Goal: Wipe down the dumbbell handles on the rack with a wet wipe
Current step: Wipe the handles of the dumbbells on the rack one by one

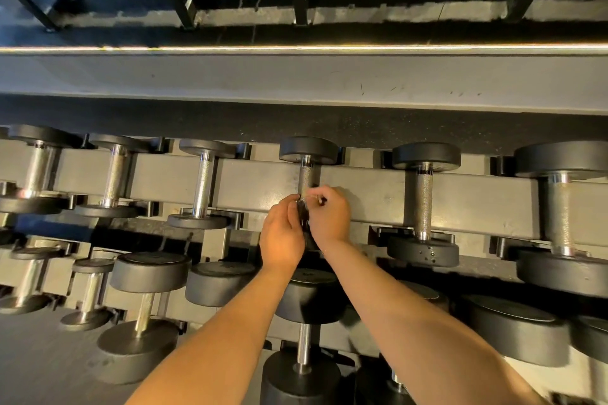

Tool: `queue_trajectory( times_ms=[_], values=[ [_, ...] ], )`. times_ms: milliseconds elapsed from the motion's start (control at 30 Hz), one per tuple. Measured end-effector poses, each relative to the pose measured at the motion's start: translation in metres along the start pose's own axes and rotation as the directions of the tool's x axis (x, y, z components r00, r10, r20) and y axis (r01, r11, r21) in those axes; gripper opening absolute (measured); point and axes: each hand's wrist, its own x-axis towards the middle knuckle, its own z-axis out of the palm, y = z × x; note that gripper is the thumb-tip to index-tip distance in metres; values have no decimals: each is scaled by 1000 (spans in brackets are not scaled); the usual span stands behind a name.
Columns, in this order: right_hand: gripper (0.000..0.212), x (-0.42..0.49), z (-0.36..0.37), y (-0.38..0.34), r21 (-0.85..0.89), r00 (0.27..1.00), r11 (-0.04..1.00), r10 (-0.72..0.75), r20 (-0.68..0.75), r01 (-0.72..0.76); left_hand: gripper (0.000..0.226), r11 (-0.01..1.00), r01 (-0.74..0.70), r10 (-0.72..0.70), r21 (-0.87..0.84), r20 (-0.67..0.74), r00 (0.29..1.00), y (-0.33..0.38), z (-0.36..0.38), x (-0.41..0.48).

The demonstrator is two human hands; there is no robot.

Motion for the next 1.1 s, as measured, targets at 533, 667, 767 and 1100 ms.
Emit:
queue_trajectory(
  times_ms=[533,667,767,1100],
  values=[
    [8,-20,-11,2,-159,978,979,151,141,-128,18,870,230,-161,-436,189,969,-6,-19,0],
    [7,-22,-14,-9,3,991,996,93,100,-93,13,882,182,-108,-434,191,976,-1,-22,-5],
    [9,-32,-4,-15,131,998,991,28,64,-37,15,895,128,-62,-427,165,984,9,-26,-7],
    [25,-17,21,-3,129,996,991,38,-81,-28,19,937,23,-35,-350,-28,999,23,-33,47]
  ],
)
